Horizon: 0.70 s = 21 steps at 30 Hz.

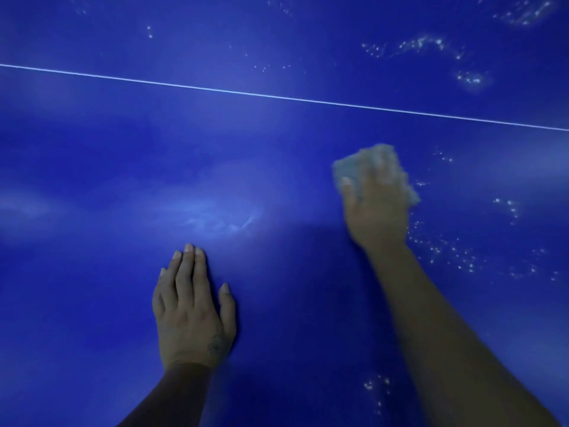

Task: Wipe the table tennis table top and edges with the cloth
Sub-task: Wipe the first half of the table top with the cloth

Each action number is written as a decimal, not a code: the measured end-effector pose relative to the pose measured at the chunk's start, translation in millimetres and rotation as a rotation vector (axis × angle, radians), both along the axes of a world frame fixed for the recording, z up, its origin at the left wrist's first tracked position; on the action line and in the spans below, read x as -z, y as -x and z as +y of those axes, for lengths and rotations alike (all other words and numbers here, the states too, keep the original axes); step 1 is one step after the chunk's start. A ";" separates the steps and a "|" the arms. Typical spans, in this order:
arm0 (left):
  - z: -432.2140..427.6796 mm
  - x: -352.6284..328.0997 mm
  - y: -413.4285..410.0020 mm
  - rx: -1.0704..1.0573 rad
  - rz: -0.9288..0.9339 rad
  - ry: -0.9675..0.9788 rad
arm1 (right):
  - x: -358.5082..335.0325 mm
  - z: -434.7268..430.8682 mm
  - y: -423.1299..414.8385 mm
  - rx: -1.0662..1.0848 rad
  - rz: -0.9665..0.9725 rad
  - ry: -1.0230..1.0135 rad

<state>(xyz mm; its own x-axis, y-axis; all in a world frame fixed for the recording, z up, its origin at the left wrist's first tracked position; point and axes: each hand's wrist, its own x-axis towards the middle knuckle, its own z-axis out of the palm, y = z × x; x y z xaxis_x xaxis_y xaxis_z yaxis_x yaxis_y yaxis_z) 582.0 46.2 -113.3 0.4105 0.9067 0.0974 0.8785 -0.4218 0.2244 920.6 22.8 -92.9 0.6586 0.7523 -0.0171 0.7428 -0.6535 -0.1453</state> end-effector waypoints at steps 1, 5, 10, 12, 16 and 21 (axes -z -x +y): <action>-0.2 0.3 -0.7 -0.004 -0.004 0.004 | -1.5 -14.6 -20.5 0.113 0.009 0.006; 0.1 1.1 -1.6 -0.010 -0.007 0.011 | -3.9 -37.5 -49.6 0.413 0.077 0.013; -1.0 -1.9 -2.5 -0.011 -0.007 0.016 | 0.1 2.3 22.0 0.238 0.009 -0.024; -1.2 -1.3 -2.6 -0.014 -0.003 0.016 | 1.9 19.9 67.5 0.088 0.008 -0.043; -1.4 1.6 -2.0 -0.015 -0.007 0.007 | 5.9 28.4 139.7 -0.195 0.051 -0.053; -0.5 0.2 -0.8 -0.013 -0.018 0.006 | 2.7 1.8 83.0 -0.354 0.069 -0.037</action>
